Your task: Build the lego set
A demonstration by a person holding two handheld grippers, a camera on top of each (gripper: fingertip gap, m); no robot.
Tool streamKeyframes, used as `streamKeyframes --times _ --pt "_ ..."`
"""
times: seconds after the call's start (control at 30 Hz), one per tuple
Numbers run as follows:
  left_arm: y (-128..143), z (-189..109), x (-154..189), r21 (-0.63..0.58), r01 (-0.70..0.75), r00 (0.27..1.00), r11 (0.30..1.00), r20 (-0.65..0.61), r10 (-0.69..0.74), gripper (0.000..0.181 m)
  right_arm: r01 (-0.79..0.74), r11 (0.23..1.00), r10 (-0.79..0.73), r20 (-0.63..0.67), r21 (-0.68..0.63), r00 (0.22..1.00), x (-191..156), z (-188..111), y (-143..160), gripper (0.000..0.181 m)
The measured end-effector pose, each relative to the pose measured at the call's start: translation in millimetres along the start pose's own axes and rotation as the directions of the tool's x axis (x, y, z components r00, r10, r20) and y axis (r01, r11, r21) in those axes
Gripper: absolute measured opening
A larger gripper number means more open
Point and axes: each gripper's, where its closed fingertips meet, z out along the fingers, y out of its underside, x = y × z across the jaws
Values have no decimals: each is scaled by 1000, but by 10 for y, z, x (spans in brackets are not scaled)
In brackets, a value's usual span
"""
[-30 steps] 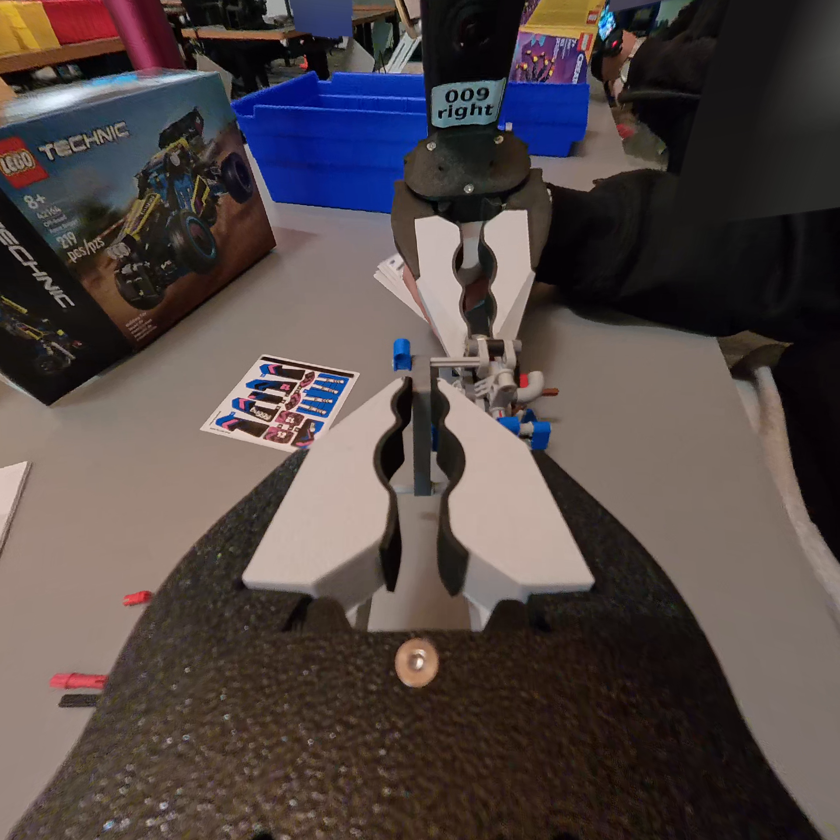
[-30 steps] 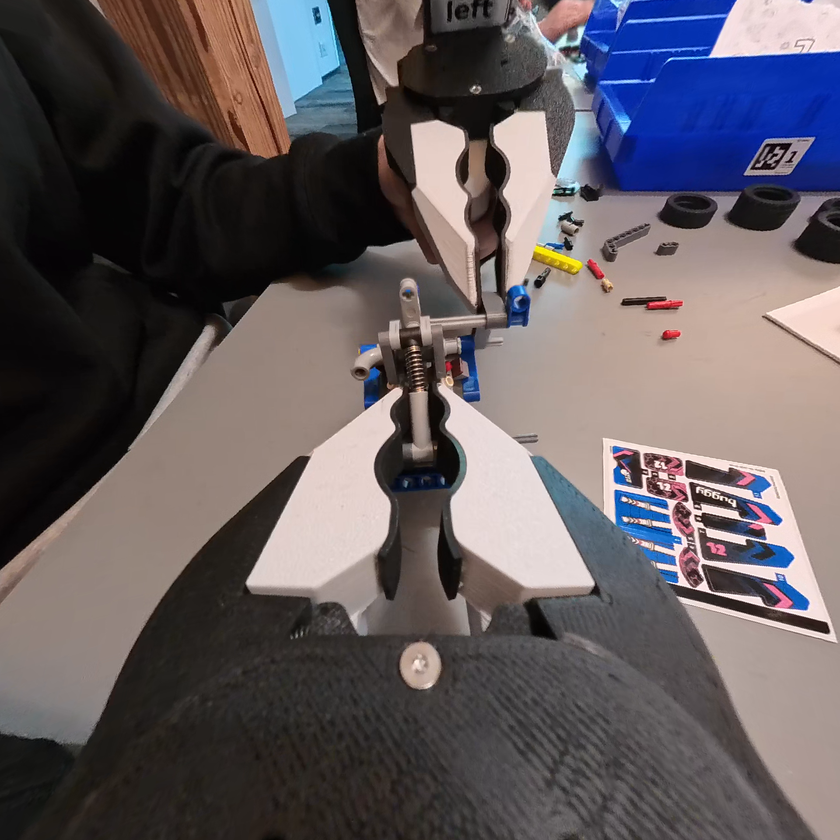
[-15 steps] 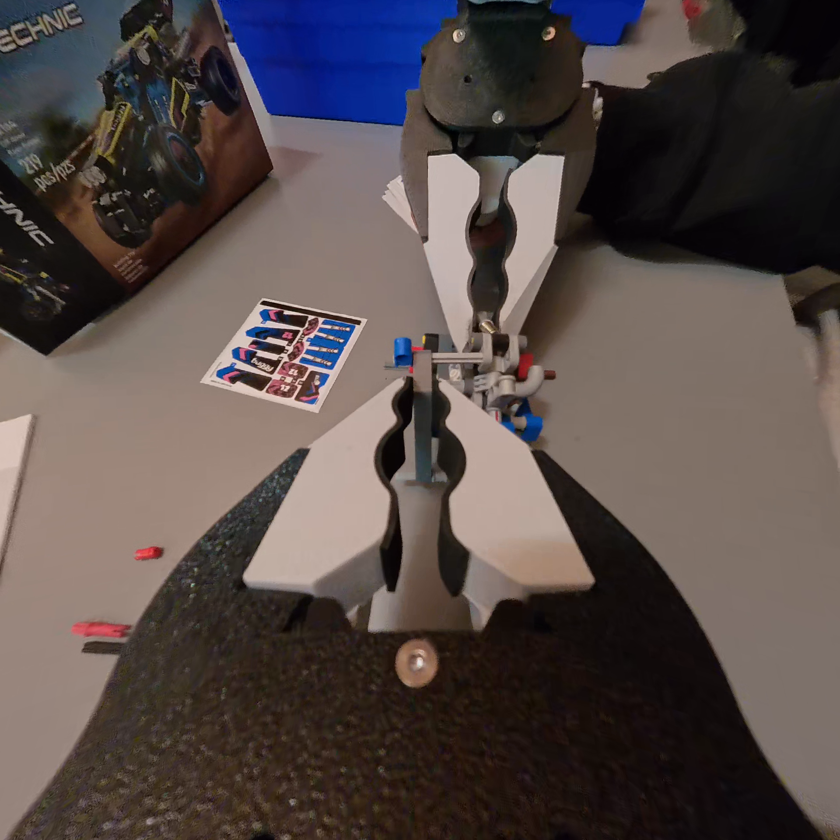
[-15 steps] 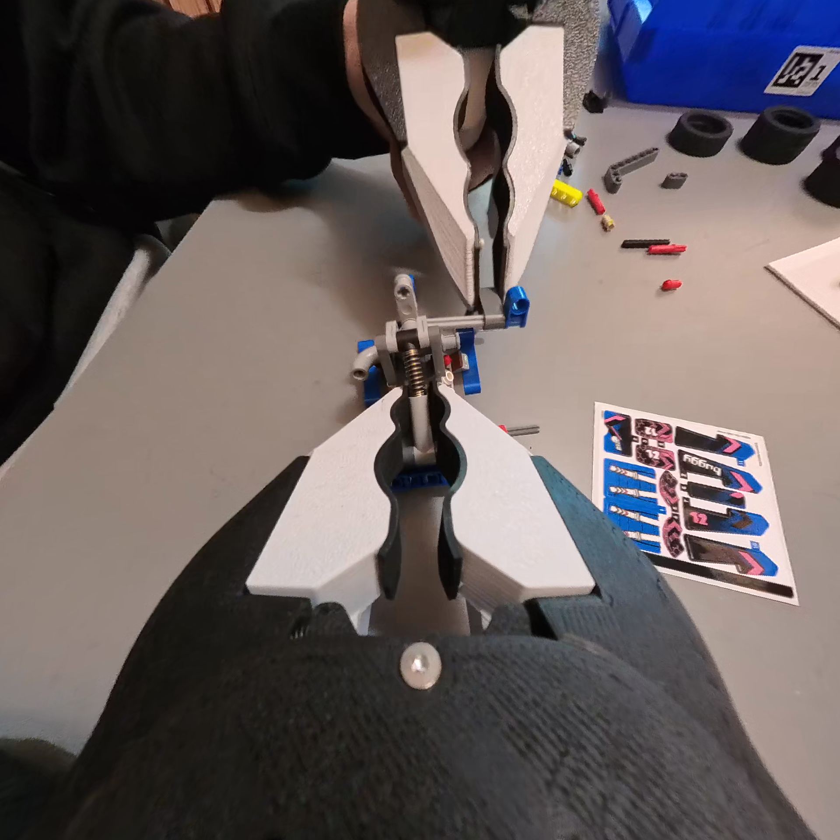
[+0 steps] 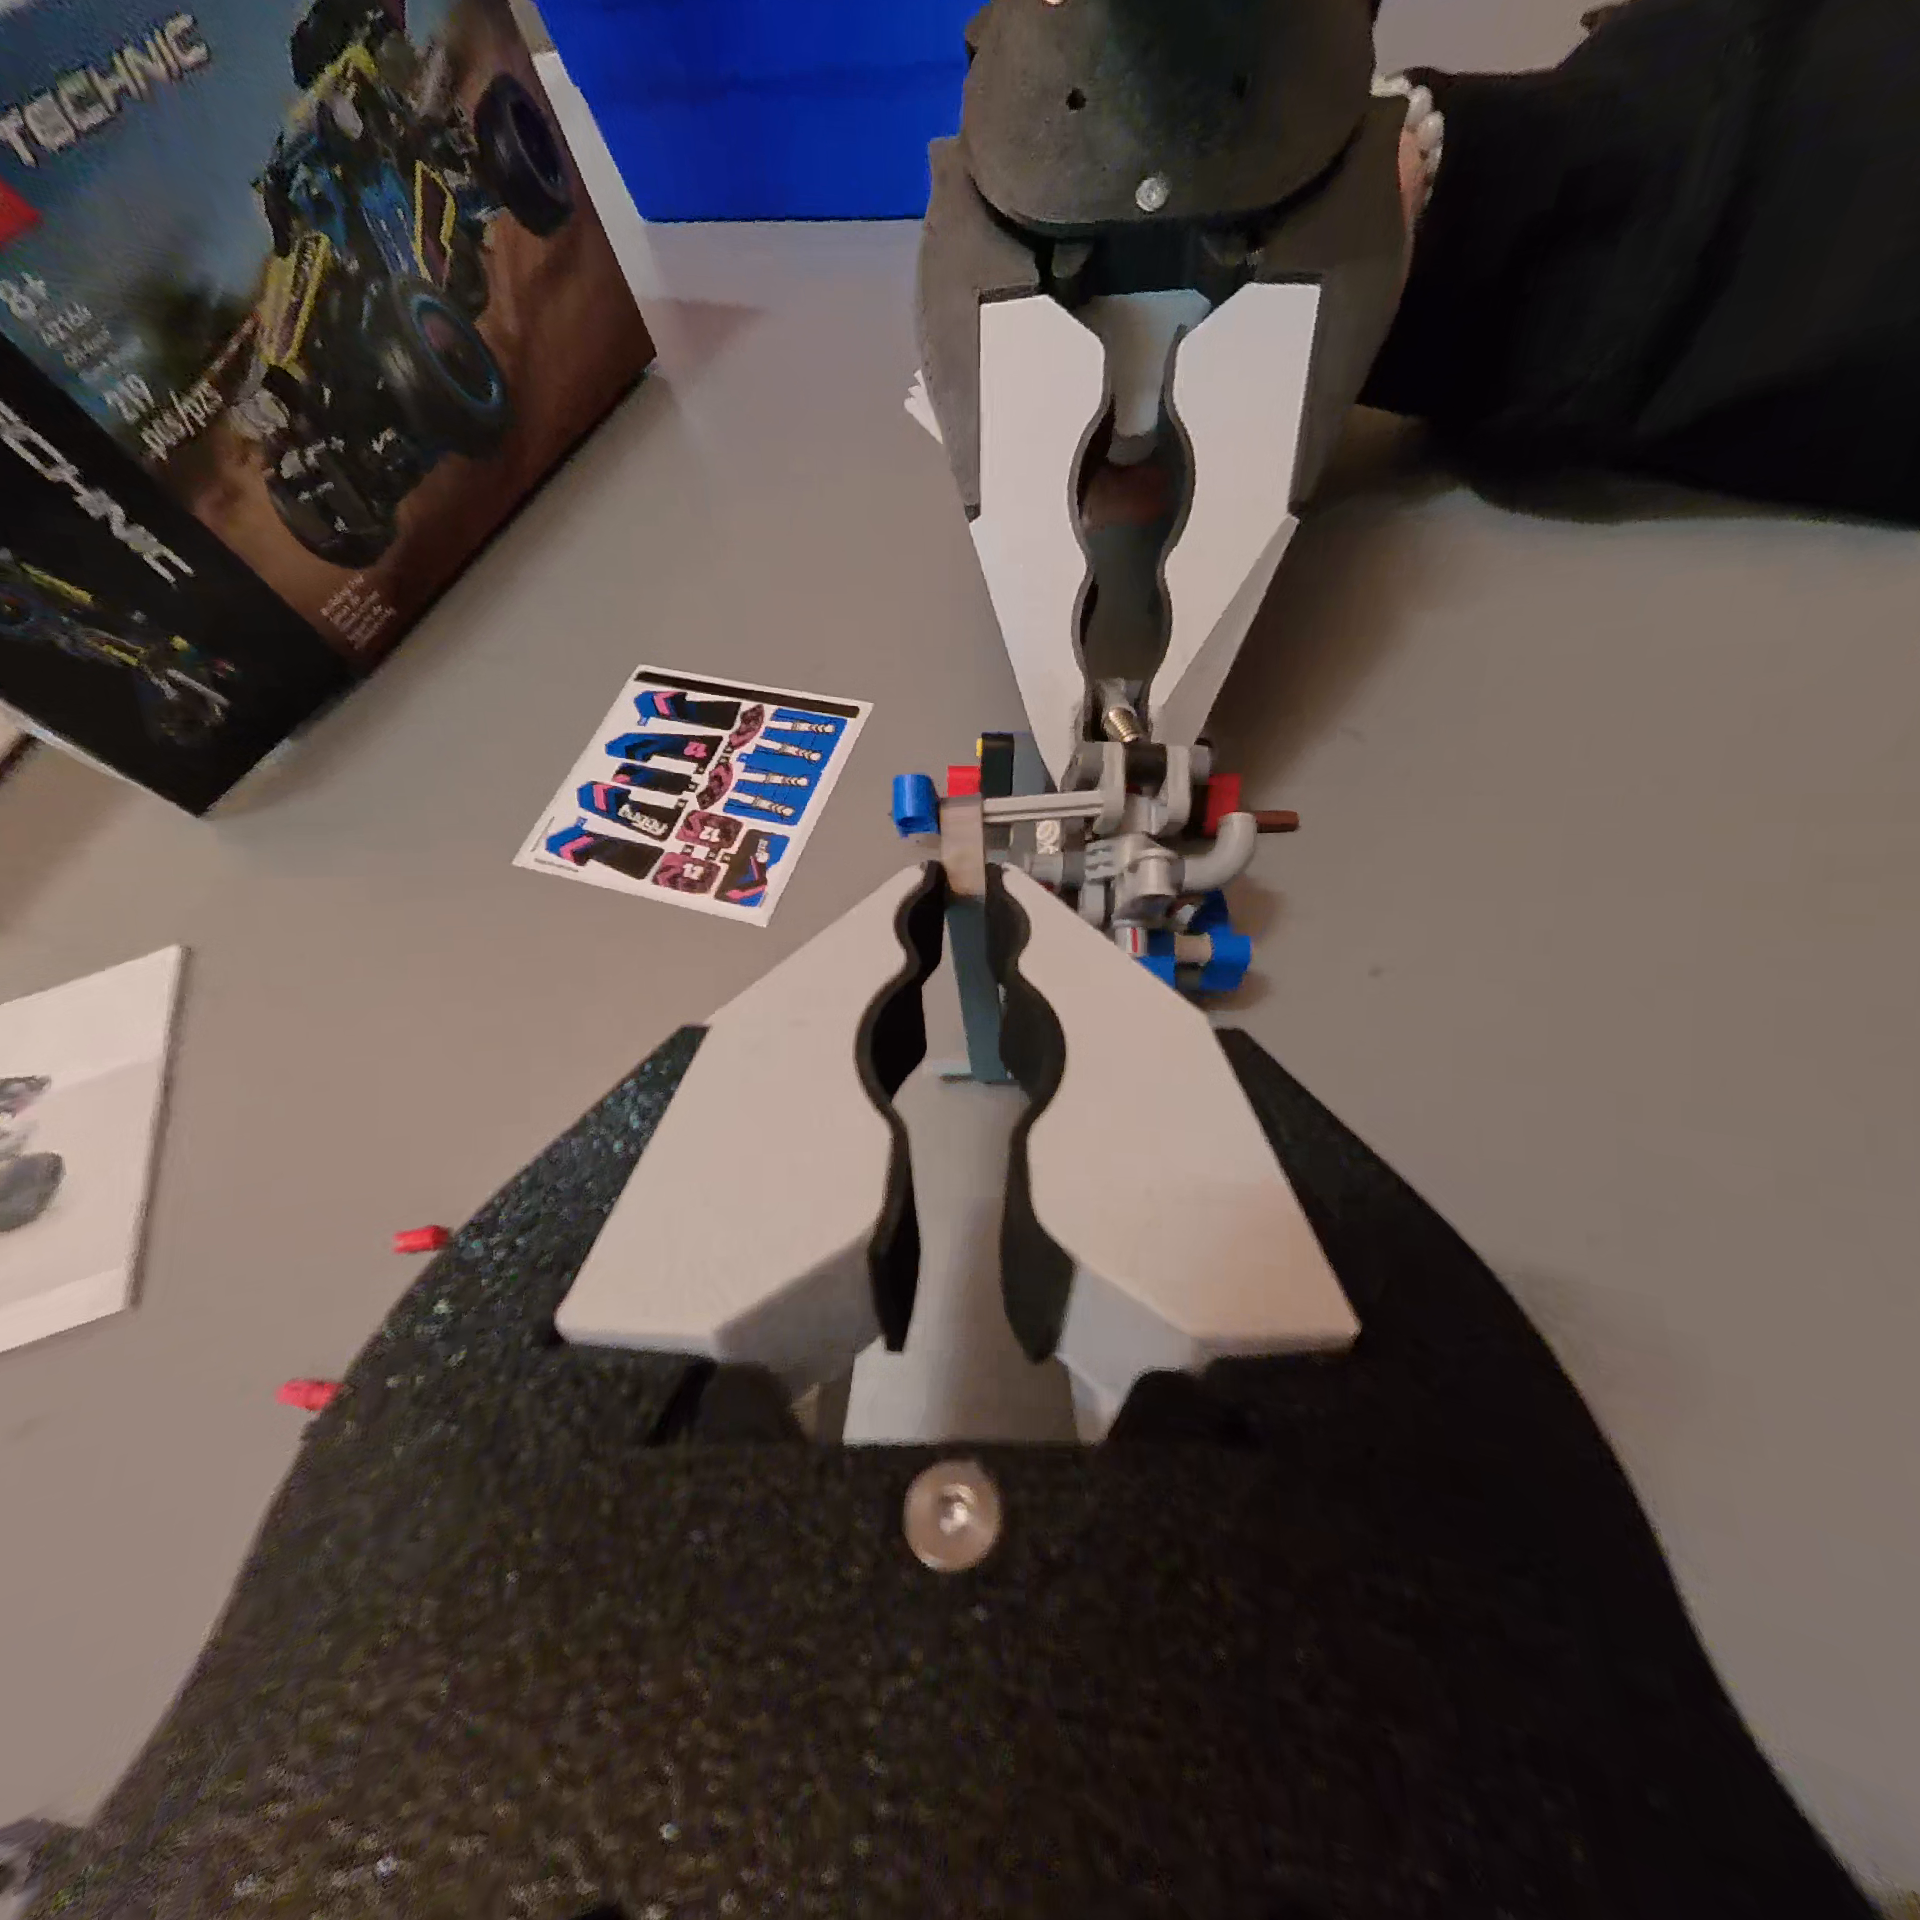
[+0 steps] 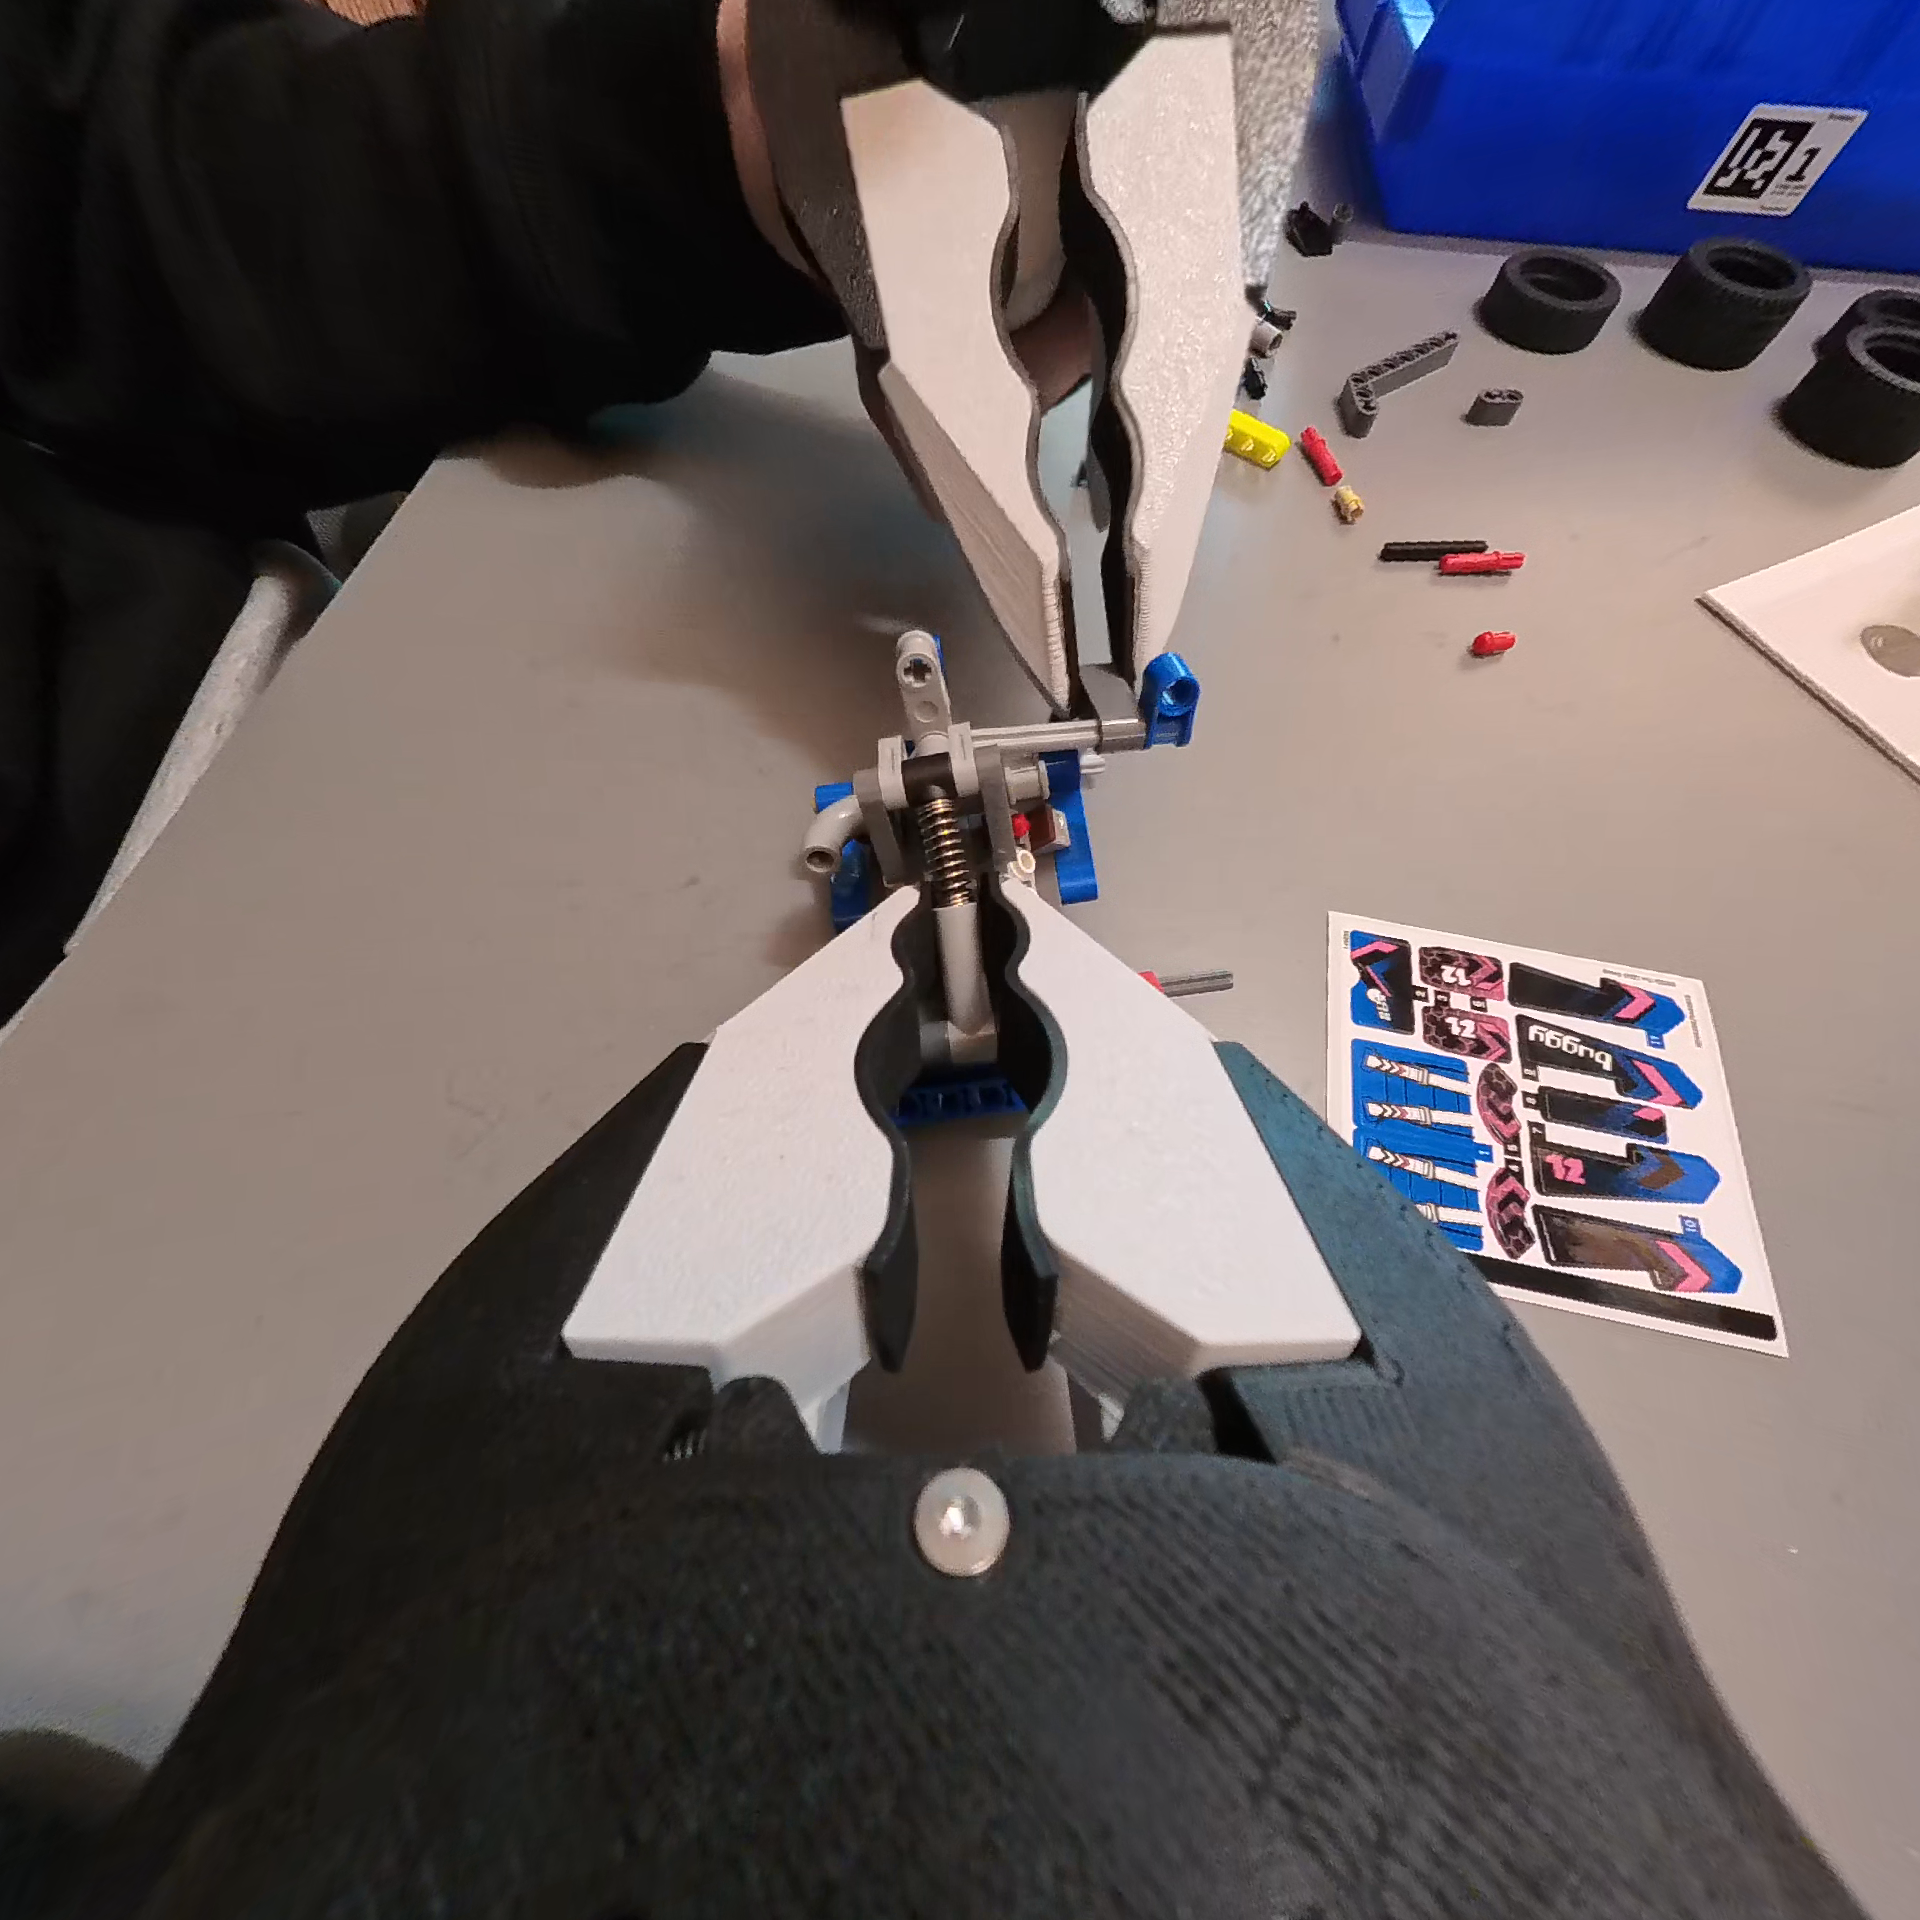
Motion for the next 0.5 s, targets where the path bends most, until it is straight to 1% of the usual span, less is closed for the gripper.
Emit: streamKeyframes --times 0.07,0.1,0.27,0.37,0.43,0.5 --pt "7 -6 11 -16 -31 1000 999 3 31 5 1 1000 -1 4 0 1000 -6 0 1 6" --pt "16 -8 16 -23 -18 1000 1000 -3 18 5 2 1000 -2 5 -1 1000 -8 1 1 6" --pt "34 5 11 -41 173 984 984 -41 -174 5 -5 1000 5 4 0 1000 1 0 0 6" --pt "40 12 -17 -49 234 971 971 -31 -235 5 -13 1000 13 -17 1 1000 34 -2 0 6" --pt "46 11 -29 -58 244 969 968 -20 -245 5 -10 1000 11 -21 2 1000 35 -4 -2 6" --pt "42 14 -21 -63 220 975 974 -15 -221 5 -2 1000 2 -27 2 1000 34 -6 -1 6"
